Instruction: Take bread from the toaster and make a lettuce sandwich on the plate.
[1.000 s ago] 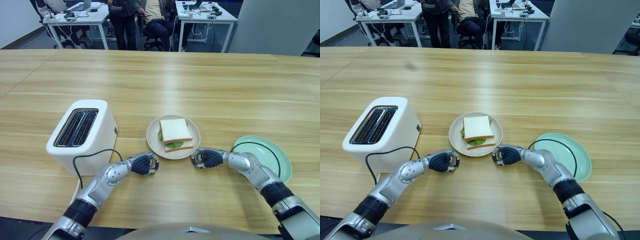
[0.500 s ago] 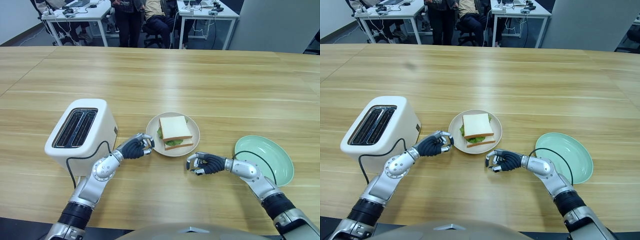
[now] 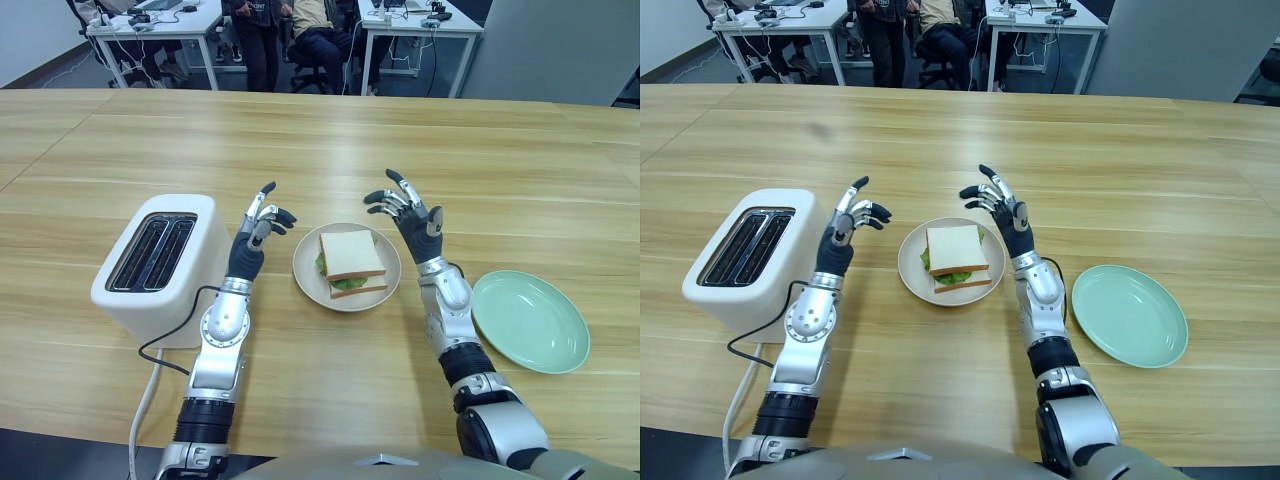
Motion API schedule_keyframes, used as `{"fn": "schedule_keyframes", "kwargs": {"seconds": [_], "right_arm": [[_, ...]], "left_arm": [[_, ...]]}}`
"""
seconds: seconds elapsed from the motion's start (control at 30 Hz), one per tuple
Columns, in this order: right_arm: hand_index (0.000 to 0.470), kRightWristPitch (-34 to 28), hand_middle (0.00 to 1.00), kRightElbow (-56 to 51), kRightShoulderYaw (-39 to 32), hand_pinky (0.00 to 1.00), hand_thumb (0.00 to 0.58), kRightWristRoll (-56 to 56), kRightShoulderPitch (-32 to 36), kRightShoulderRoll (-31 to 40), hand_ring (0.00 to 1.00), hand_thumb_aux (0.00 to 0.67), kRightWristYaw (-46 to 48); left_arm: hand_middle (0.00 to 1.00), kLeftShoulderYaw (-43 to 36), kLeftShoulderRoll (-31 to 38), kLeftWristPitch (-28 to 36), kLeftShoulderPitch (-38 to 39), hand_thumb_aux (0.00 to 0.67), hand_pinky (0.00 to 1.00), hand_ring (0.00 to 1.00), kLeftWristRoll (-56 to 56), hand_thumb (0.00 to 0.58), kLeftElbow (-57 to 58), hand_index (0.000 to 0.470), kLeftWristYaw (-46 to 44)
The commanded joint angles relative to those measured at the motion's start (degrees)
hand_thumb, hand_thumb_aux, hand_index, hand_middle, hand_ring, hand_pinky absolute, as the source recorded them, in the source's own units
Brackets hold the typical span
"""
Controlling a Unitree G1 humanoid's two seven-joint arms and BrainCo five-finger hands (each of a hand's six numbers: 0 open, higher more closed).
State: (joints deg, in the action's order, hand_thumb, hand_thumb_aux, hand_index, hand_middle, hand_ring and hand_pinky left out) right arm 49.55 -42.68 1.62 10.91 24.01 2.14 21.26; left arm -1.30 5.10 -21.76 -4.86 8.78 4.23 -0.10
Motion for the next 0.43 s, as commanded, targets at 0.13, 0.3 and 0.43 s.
{"fn": "schedule_keyframes", "kwargs": {"seconds": [0.13,0.3,0.43], "right_arm": [[0.000,11.32,0.00,-7.36,1.68,0.00,0.000,-11.76,1.67,1.54,0.00,0.000,-10.46],[0.000,13.54,0.00,-9.02,1.54,0.00,0.000,-16.50,2.19,1.66,0.00,0.000,-16.55],[0.000,14.64,0.00,-9.83,0.84,0.00,0.000,-18.51,2.36,1.66,0.00,0.000,-19.00]], "left_arm": [[0.00,-0.78,0.52,-4.58,0.07,0.000,0.00,0.00,1.54,0.000,5.11,0.000,1.32],[0.00,-1.30,1.48,-6.92,-0.29,0.000,0.00,0.00,3.79,0.000,6.33,0.000,2.15],[0.00,-1.64,1.56,-7.87,-0.92,0.000,0.00,0.00,4.60,0.000,6.52,0.000,2.76]]}}
